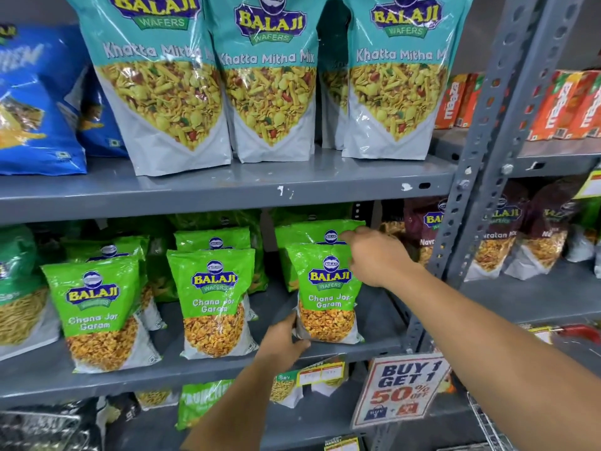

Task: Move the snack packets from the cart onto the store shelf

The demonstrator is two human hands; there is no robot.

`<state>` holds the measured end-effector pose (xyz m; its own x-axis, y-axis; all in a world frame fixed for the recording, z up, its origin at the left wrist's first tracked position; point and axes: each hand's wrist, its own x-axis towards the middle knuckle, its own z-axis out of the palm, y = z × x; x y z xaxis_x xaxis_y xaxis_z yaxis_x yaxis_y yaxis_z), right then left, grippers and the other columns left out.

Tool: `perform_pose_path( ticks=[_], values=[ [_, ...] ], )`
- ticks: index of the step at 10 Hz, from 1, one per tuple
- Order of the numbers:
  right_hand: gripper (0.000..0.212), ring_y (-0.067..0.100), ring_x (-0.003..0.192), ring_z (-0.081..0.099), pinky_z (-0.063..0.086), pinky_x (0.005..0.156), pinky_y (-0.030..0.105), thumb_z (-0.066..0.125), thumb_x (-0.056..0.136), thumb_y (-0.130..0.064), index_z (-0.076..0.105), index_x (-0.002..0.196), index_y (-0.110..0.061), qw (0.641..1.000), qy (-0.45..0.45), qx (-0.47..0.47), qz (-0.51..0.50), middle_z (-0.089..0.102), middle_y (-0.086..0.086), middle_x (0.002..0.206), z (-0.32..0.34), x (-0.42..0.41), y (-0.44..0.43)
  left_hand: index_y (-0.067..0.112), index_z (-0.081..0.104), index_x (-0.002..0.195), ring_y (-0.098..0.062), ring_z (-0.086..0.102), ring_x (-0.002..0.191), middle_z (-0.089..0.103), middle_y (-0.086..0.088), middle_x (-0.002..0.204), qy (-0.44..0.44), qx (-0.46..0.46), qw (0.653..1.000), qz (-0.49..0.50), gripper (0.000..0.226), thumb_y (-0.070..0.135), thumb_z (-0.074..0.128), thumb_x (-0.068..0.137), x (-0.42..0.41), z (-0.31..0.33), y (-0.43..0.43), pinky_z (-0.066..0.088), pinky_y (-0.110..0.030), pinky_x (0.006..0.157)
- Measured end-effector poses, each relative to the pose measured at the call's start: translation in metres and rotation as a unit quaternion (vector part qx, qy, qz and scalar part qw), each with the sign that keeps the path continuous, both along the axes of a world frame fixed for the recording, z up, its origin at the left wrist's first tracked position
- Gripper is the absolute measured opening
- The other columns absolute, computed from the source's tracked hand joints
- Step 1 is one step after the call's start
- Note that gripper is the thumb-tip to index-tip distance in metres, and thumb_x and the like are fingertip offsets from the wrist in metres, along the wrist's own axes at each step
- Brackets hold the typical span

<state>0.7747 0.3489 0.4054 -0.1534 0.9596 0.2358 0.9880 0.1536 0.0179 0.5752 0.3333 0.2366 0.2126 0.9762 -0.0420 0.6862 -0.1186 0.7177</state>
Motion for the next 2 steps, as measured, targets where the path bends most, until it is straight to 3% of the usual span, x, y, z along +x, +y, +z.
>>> perform_pose_path(
  ticks=[1, 2],
  values=[
    [0.056, 0.029, 0.119, 0.053, 0.041, 0.097, 0.047, 0.062, 0.078, -0.030, 0.046, 0.132, -0.026, 0.997, -0.009, 0.075, 0.015, 0.057, 0.003, 0.128, -0.015, -0.009, -0.001, 0.020, 0.028, 0.144, -0.024, 0.065, 0.099, 0.063, -0.007, 0.125, 0.033, 0.014, 0.999, 0.007, 0.063, 0.030, 0.058, 0.089, 0.000, 0.007, 0.000, 0.053, -0.034, 0.076],
    [0.063, 0.026, 0.130, 0.043, 0.030, 0.107, 0.051, 0.062, 0.078, -0.032, 0.041, 0.136, -0.026, 0.993, -0.036, 0.110, 0.025, 0.050, 0.002, 0.140, -0.024, -0.030, -0.016, 0.017, 0.024, 0.145, -0.028, 0.051, 0.125, 0.049, -0.009, 0.143, 0.038, 0.064, 0.997, 0.014, 0.060, 0.030, 0.051, 0.093, -0.012, 0.016, -0.014, 0.048, -0.040, 0.098]
  ],
)
